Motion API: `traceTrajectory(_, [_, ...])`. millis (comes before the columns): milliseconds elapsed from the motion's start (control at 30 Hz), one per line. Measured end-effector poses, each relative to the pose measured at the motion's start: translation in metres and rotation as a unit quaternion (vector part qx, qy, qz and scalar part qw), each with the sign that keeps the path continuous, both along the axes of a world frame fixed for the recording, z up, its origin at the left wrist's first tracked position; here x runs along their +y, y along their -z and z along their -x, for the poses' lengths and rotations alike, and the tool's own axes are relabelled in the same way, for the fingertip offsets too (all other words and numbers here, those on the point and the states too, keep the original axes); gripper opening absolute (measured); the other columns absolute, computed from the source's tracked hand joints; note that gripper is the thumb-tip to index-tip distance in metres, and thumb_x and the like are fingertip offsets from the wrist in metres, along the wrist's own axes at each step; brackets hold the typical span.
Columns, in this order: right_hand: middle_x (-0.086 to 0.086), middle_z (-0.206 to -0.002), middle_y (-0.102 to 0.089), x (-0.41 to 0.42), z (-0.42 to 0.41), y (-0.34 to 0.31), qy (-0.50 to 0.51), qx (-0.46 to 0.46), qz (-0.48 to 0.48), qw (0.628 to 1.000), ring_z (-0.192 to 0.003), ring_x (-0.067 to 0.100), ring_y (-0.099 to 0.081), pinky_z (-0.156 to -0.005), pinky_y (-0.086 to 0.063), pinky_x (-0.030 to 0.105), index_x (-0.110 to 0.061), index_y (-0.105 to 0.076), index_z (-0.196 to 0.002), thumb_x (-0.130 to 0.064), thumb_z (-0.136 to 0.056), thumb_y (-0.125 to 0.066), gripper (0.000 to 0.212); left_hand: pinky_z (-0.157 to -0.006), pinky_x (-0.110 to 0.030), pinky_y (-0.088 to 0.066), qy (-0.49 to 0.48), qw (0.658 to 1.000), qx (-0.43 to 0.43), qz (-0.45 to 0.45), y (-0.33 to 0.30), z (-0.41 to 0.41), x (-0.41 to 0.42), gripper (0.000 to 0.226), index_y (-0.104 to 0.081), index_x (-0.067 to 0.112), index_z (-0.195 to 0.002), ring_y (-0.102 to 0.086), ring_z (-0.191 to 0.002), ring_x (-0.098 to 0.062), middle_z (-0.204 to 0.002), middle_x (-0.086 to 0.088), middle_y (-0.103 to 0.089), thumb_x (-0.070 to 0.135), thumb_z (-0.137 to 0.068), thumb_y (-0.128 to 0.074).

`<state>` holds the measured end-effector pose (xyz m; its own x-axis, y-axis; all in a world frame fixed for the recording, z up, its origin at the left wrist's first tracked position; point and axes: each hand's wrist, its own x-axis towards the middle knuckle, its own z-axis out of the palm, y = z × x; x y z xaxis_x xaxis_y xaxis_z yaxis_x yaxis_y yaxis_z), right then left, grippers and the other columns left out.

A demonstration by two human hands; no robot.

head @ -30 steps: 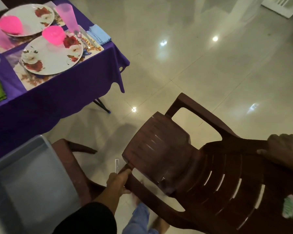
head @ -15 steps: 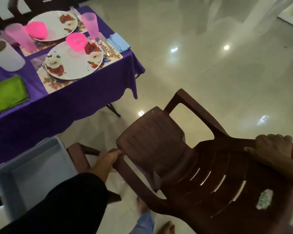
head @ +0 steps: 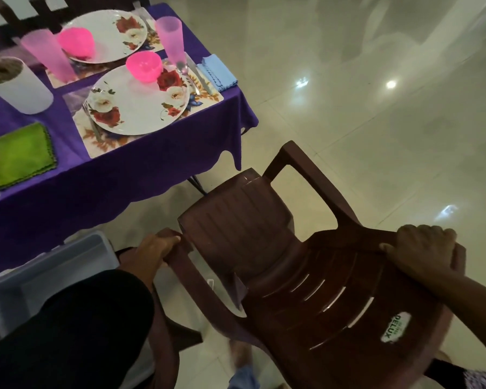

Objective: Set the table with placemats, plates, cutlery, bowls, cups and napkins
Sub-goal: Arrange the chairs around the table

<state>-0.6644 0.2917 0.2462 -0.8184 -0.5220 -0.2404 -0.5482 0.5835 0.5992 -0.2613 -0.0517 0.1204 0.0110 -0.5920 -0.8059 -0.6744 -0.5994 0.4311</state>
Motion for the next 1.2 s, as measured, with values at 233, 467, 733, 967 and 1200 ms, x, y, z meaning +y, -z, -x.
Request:
traceTrajectory(233, [-0.003, -0.071, -0.054, -0.03, -0.016, 0.0, 0.01, -0.033, 0.019, 0.999, -0.077, 0.019, -0.057, -0.076, -0.037, 0.036, -0.025, -0.053, -0.072, -0.075, -0.085, -0.057, 0.052, -0.099, -0.055, -0.054, -0.04, 0.999, -0.031, -0.005, 0.008, -0.01, -0.029, 0.049, -0.055, 0.002, -0.135, -0.062, -0.122, -0.039, -0.131, -0.022, -0.063, 0.021, -0.095, -0.075])
traceTrajectory(467, [0.003, -0.086, -0.061, -0.052, -0.034, -0.01, 0.012, -0.062, 0.021, 0.998, -0.089, 0.025, -0.061, -0.081, -0.04, 0.038, -0.021, -0.065, -0.091, -0.068, -0.09, -0.056, 0.048, -0.105, -0.057, -0.05, -0.035, 0.998, -0.046, -0.002, 0.015, -0.018, -0.047, 0.053, -0.047, 0.004, -0.147, -0.056, -0.129, -0.042, -0.143, -0.024, -0.055, 0.023, -0.101, -0.067])
traceTrajectory(733, [0.005, -0.094, -0.065, -0.034, -0.027, -0.01, 0.025, -0.023, 0.0, 0.999, -0.091, 0.026, -0.06, -0.077, -0.036, 0.037, -0.019, -0.067, -0.096, -0.068, -0.09, -0.056, 0.05, -0.101, -0.057, -0.054, -0.005, 0.998, -0.044, 0.04, 0.022, 0.003, -0.034, 0.048, -0.055, 0.002, -0.141, -0.062, -0.121, -0.044, -0.136, -0.026, -0.06, 0.024, -0.1, -0.067])
traceTrajectory(967, [0.009, -0.108, -0.064, -0.037, -0.038, 0.005, 0.03, -0.035, 0.013, 0.999, -0.103, 0.031, -0.059, -0.097, -0.043, 0.045, -0.016, -0.064, -0.11, -0.055, -0.09, -0.06, 0.044, -0.093, -0.065, -0.056, 0.032, 0.996, -0.045, 0.07, 0.011, 0.005, -0.018, 0.005, -0.066, -0.001, -0.099, -0.067, -0.107, -0.046, -0.107, -0.026, -0.067, 0.002, -0.095, -0.067])
traceTrajectory(1200, [0.014, -0.137, -0.055, -0.066, -0.08, 0.017, -0.05, -0.134, 0.036, 0.989, -0.127, 0.035, -0.05, -0.102, -0.042, 0.054, -0.017, -0.051, -0.136, -0.058, -0.092, -0.054, 0.06, -0.088, -0.044, -0.059, 0.179, 0.973, -0.073, 0.13, -0.023, 0.012, 0.004, 0.022, -0.071, 0.008, -0.103, -0.069, -0.097, -0.033, -0.107, -0.016, -0.07, 0.028, -0.093, -0.072])
